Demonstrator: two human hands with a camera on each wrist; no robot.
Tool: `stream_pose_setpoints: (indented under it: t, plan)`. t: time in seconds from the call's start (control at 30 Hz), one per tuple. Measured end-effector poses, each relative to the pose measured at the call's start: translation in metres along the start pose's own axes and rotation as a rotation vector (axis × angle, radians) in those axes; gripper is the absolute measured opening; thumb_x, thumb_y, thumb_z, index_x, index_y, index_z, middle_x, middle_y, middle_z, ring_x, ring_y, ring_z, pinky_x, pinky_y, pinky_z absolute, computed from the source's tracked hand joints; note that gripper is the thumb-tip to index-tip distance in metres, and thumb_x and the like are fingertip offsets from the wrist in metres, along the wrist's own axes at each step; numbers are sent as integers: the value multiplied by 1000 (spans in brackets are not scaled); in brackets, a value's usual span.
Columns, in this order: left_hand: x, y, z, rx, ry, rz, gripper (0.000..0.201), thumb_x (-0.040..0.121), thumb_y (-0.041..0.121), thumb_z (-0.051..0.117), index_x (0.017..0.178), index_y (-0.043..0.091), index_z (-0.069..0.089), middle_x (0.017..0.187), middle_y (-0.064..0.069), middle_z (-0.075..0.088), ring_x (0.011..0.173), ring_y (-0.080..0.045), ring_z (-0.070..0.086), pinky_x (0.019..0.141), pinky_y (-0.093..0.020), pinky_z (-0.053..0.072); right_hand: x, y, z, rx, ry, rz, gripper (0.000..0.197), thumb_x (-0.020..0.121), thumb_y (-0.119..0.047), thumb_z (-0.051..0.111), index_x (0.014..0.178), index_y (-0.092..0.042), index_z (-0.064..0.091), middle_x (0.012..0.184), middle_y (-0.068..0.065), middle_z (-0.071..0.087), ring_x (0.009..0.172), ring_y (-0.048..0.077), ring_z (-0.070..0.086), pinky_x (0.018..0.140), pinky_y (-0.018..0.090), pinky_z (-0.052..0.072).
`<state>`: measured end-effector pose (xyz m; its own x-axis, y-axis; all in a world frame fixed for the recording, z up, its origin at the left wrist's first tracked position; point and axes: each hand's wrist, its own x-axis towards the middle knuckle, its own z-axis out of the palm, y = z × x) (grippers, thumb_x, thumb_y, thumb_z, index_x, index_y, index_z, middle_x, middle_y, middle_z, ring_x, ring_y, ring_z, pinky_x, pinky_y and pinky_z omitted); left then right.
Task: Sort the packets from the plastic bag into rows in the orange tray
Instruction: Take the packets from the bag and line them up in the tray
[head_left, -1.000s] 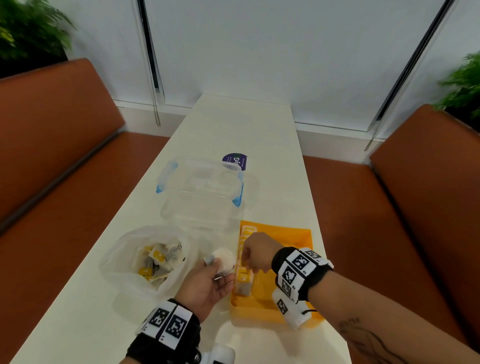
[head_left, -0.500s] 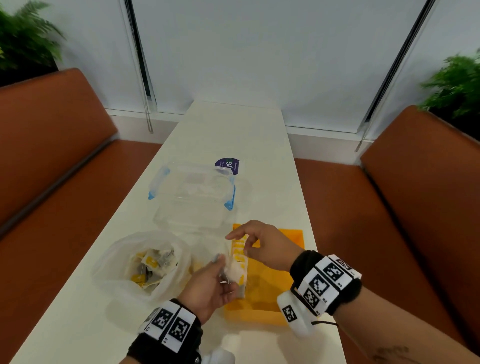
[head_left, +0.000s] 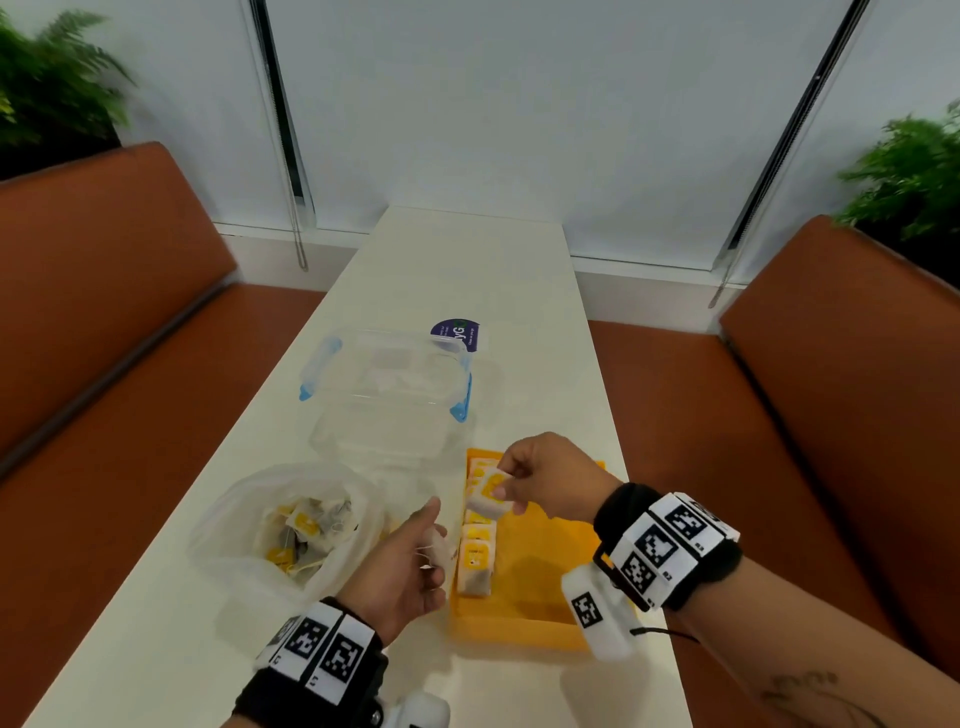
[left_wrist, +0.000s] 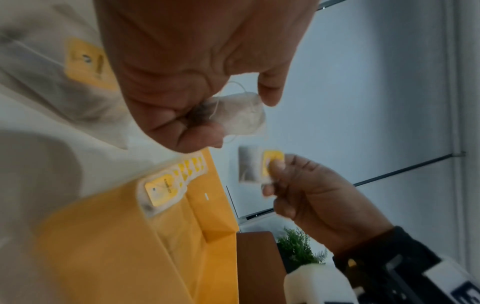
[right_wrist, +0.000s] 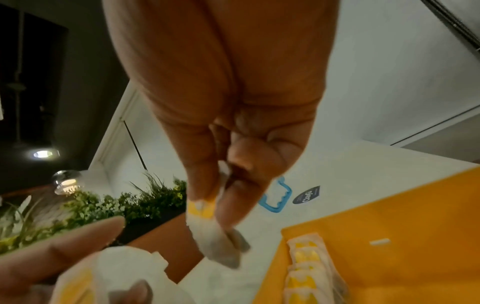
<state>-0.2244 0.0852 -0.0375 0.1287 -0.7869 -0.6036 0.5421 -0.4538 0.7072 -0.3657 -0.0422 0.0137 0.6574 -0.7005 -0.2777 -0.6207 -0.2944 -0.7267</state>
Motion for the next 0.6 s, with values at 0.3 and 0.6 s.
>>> stream_pose_setpoints:
  t: [0.3, 0.6]
  plan:
    - [-1, 1, -12, -150, 40, 98, 20, 89, 23, 38, 92, 9, 52, 74, -8, 51, 58, -18, 47, 49, -24, 37, 20, 13, 43, -310, -435, 219, 26, 90, -8, 62, 68, -11, 47, 52, -1, 56, 45, 6, 61, 46, 21, 48]
    - [1, -10, -17, 92, 24, 103, 21, 94, -4, 38, 97, 5, 56, 88, -10, 64, 62, -12, 65, 45, -16, 46, 31, 2, 64, -591, -455, 193, 9, 90, -11, 60, 85, -3, 61, 102, 21, 71, 50, 14, 57, 47, 21, 42]
